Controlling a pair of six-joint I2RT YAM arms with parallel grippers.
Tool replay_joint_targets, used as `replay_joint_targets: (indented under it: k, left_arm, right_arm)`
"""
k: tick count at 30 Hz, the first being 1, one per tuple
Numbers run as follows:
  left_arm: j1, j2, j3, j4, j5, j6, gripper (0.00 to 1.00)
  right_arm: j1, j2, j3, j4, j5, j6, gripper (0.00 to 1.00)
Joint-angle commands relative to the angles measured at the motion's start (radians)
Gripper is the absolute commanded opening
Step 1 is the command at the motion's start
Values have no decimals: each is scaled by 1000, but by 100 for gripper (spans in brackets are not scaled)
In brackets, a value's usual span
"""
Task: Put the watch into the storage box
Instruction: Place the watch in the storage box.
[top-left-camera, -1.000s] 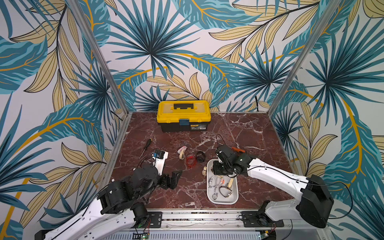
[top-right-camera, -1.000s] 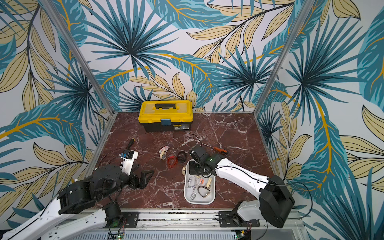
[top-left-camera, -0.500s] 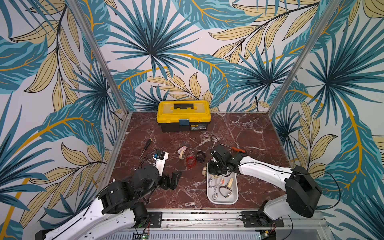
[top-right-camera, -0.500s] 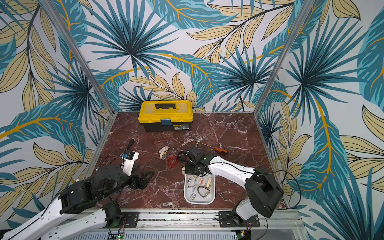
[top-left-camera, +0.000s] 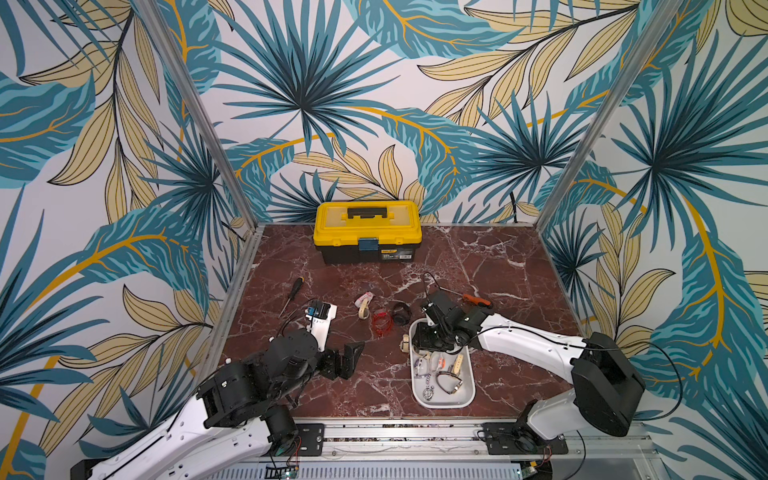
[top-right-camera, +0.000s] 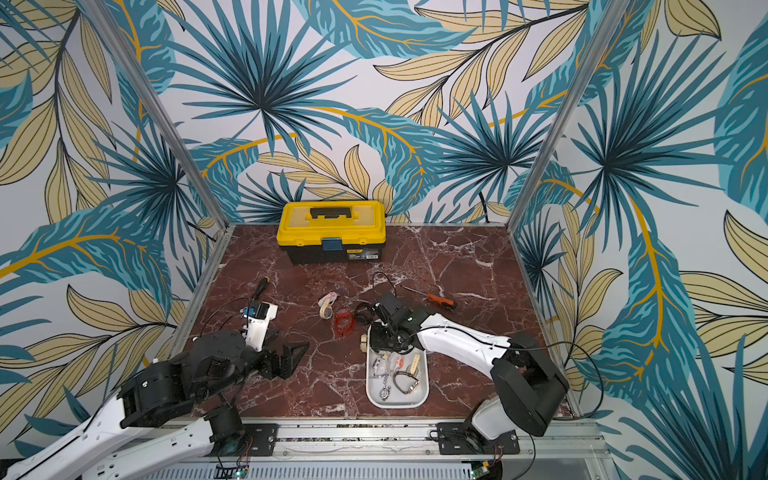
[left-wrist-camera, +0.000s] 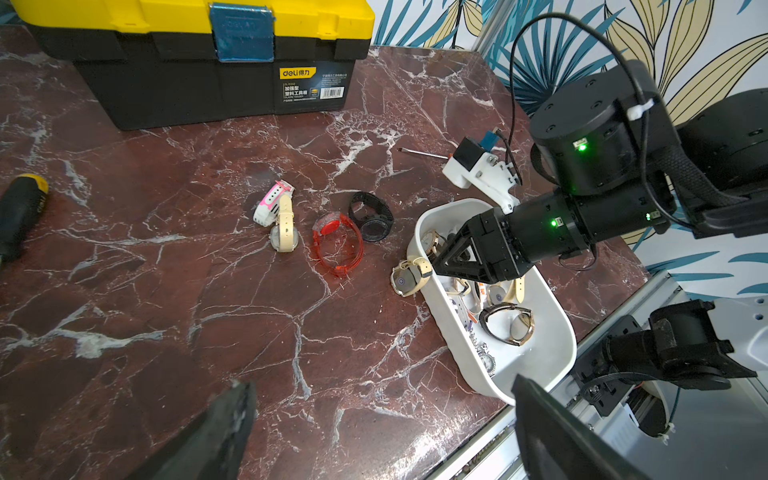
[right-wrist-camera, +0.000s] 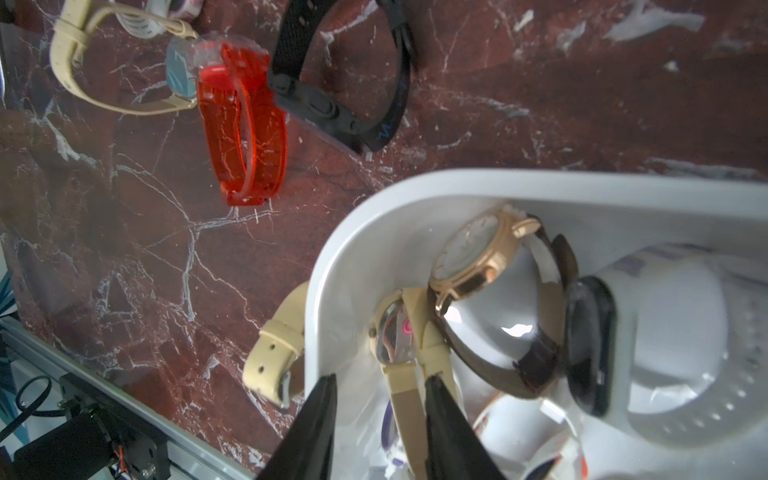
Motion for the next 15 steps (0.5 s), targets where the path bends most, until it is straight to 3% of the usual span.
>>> replay_joint_targets:
  k: [1,9,12,15]
  left_arm:
    - [-4,1,-16,16,-4,-2,100]
    - [-4,47,-13,40,7,-9,100]
    - [-3,103,-6,39,7,-36,100]
    - [15,213,16,8,-3,-73,100]
  right_arm:
    - [5,-65,-23,-18,21,-3,40]
    - [5,-208,-22,-100,41,-15,45]
    - [5,-296,-29,-125,36,-46,61]
    - [5,-420,-50,-161,40,-88,87]
